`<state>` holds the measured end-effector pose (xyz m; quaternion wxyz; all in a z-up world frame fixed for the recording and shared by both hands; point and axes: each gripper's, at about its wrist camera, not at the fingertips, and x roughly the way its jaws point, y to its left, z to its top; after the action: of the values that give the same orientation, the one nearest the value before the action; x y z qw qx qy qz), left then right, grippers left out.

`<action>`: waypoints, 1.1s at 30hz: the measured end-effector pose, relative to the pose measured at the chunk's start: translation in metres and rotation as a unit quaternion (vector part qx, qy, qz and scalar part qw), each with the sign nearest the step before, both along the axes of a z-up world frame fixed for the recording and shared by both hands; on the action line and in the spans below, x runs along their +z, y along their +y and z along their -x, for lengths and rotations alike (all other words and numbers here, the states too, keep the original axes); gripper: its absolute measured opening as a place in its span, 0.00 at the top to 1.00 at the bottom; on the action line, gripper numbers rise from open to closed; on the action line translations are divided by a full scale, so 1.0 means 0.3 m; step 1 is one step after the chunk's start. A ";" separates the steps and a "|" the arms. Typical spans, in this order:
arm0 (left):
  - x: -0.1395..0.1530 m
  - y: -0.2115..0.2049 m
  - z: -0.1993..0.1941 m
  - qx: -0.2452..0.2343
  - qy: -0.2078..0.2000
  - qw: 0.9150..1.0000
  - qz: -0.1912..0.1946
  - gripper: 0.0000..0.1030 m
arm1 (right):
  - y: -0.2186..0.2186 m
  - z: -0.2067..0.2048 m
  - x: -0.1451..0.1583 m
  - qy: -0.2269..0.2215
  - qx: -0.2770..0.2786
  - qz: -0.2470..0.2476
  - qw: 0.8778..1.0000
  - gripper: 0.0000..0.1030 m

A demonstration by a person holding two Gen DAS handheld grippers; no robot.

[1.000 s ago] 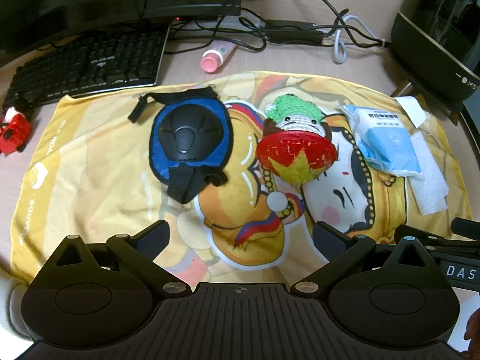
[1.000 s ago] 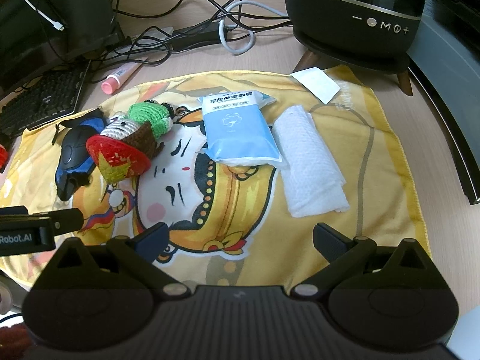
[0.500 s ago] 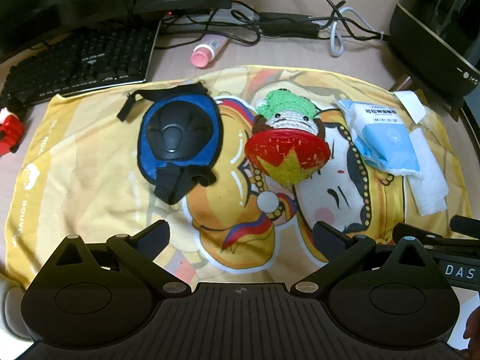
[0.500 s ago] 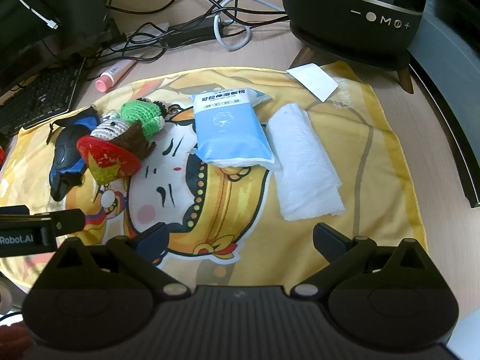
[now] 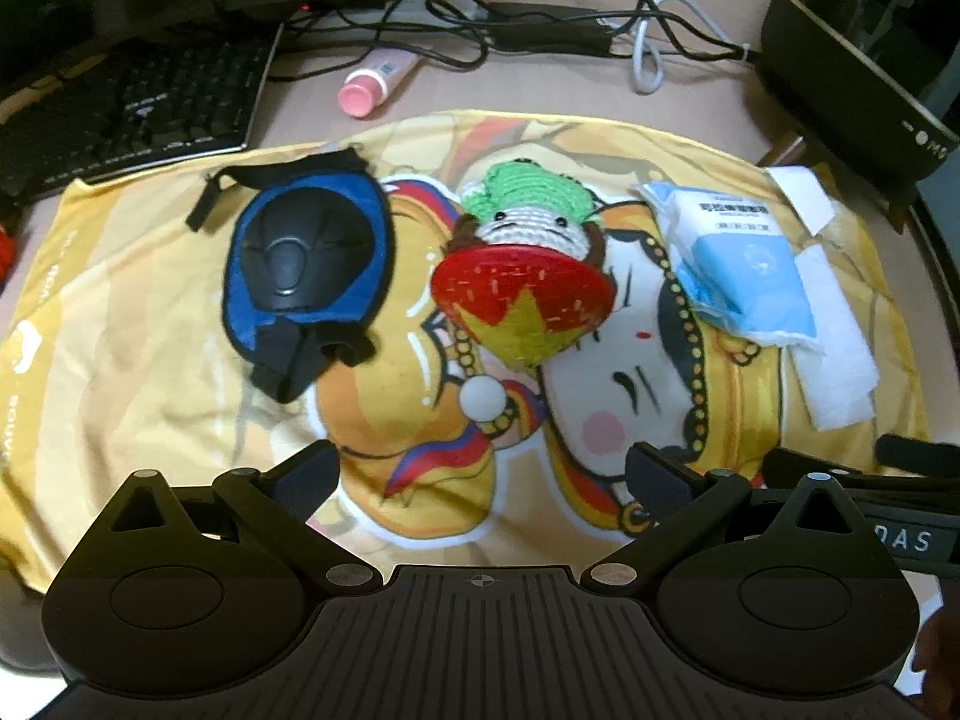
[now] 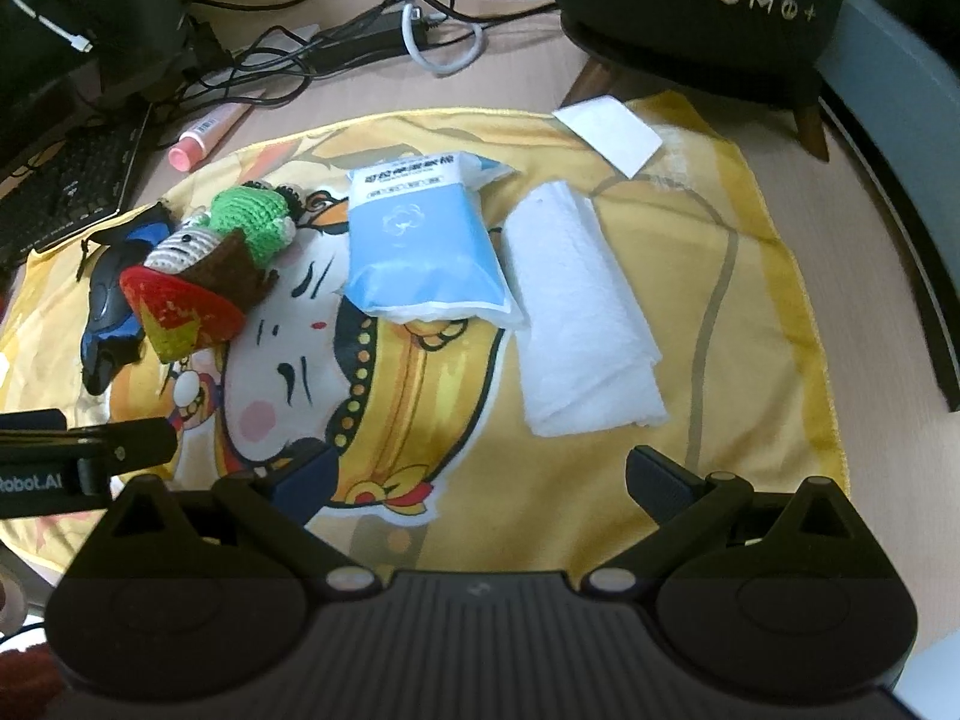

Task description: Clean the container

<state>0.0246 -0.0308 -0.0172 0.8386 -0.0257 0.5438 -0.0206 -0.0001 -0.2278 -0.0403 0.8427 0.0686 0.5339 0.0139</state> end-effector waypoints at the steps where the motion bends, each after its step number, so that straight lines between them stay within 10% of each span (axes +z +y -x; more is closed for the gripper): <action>1: -0.002 0.008 -0.004 0.001 0.002 1.000 0.008 0.00 | -0.015 -0.005 -0.004 0.000 -0.004 -0.009 1.000 0.00; 11: 0.004 -0.007 -0.035 -0.032 0.006 0.999 0.039 0.00 | -0.168 -0.025 -0.003 -0.097 -0.024 -0.042 0.994 0.00; 18: 0.020 -0.024 -0.052 -0.059 0.004 0.997 0.046 0.00 | -0.239 -0.085 -0.074 -0.087 -0.043 -0.082 0.992 0.00; 33: 0.019 -0.061 -0.053 -0.107 0.021 0.991 0.079 0.00 | -0.122 -0.095 -0.126 -0.088 0.056 0.069 0.992 0.00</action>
<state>0.0404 -0.0491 -0.0114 0.8155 -0.0341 0.5572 -0.1528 0.0283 -0.2644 -0.0781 0.8868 -0.0215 0.4606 0.0304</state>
